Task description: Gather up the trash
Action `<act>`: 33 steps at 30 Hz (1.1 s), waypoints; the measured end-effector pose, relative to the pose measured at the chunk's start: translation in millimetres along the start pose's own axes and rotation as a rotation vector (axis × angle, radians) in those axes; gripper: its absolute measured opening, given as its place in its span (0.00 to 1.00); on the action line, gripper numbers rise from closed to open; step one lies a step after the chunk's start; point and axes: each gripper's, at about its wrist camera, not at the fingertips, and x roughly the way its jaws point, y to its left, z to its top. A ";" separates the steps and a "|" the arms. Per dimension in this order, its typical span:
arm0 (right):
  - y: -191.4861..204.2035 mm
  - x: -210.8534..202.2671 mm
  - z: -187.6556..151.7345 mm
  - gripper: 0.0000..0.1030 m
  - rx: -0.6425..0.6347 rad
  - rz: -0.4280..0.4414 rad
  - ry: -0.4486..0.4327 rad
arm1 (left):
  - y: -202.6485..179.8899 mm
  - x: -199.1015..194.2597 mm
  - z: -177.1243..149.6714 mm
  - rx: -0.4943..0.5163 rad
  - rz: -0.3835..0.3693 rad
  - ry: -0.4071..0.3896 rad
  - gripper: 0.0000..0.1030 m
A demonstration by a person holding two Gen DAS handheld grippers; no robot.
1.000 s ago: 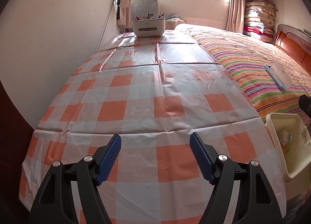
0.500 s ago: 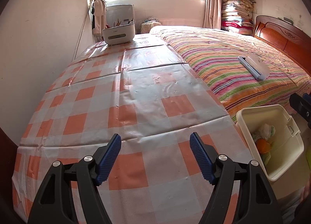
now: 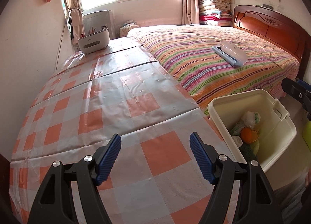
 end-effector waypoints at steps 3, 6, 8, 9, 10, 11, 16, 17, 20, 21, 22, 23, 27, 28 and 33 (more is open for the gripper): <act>1.9 0.1 -0.2 0.84 -0.008 -0.001 -0.003 | -4.0 0.2 -0.9 0.015 -0.008 0.000 0.69; 3.0 -0.9 -0.3 0.84 -0.015 0.000 -0.007 | -5.7 0.2 -1.9 0.024 -0.010 0.002 0.69; 3.3 -0.3 -0.5 0.84 -0.018 -0.003 -0.004 | -5.7 0.9 -2.2 0.021 -0.015 0.006 0.69; 3.0 -0.3 -0.6 0.84 -0.017 -0.002 -0.001 | -5.6 1.2 -2.3 0.019 -0.017 0.008 0.69; 2.6 0.0 -0.7 0.84 -0.015 -0.001 0.001 | -5.8 1.4 -2.6 0.018 -0.017 0.010 0.69; 2.4 0.1 -0.8 0.84 -0.014 0.000 0.002 | -6.1 1.6 -2.8 0.018 -0.019 0.010 0.69; 2.5 -0.1 -1.8 0.84 -0.017 0.003 0.001 | -8.9 2.3 -3.9 0.025 -0.021 0.015 0.69; 2.6 -0.2 -1.7 0.84 -0.019 0.004 0.001 | -9.5 2.5 -4.4 0.026 -0.023 0.016 0.69; 2.2 -0.2 -2.0 0.84 -0.018 0.005 0.000 | -12.3 3.0 -5.6 0.034 -0.027 0.021 0.69; 2.1 0.0 -2.3 0.84 -0.017 0.005 0.001 | -13.0 3.1 -6.0 0.036 -0.026 0.020 0.69; 1.8 0.4 -2.3 0.84 -0.016 0.005 0.002 | -13.4 3.1 -6.2 0.037 -0.026 0.020 0.69; 1.9 0.9 -2.4 0.84 -0.016 0.005 0.003 | -13.9 3.0 -6.3 0.038 -0.027 0.021 0.69; 1.8 1.2 -2.6 0.84 -0.016 0.005 0.005 | -15.0 3.2 -6.4 0.038 -0.028 0.021 0.69; 1.7 1.4 -2.6 0.84 -0.015 0.007 0.006 | -14.8 3.2 -6.4 0.038 -0.029 0.022 0.69; 3.0 3.5 -4.6 0.84 -0.016 0.015 0.011 | -15.9 5.3 -7.1 0.034 -0.035 0.032 0.69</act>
